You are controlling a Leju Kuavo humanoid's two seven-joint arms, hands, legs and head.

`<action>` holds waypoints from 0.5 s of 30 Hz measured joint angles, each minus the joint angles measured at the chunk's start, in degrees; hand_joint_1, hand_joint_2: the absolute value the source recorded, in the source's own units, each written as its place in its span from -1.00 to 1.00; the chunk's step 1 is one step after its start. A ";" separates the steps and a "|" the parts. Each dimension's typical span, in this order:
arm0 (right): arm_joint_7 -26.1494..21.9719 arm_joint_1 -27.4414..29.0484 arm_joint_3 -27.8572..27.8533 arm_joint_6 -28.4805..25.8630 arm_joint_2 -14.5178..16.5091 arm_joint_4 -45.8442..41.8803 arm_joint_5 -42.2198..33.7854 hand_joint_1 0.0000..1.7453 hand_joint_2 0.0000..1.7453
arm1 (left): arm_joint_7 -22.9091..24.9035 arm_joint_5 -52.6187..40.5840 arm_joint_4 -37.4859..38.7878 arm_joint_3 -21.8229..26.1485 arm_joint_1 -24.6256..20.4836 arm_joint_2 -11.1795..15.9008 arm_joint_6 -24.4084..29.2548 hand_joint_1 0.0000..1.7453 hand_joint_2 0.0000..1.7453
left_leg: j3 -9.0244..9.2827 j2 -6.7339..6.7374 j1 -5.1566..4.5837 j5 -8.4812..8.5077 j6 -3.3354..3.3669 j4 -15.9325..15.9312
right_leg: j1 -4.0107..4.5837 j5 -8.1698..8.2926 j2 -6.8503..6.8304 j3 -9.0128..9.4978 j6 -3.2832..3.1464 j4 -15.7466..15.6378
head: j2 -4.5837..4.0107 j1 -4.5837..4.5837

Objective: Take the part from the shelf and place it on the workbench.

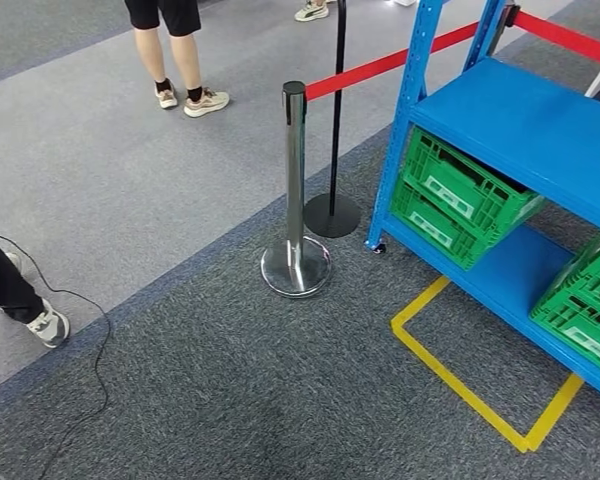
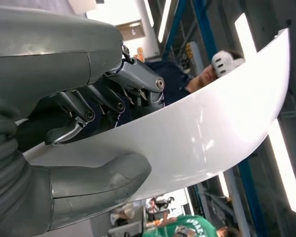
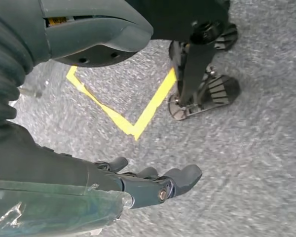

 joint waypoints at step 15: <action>-1.10 -0.37 -0.05 -0.03 -0.05 0.00 -1.32 -1.00 1.00 | -1.30 0.83 -0.13 -0.42 -2.16 0.07 -1.81 1.00 1.00 | 1.94 5.87 -0.65 1.02 2.19 -2.37 | 0.89 -2.61 -7.27 0.47 1.54 1.43 | 0.00 -0.13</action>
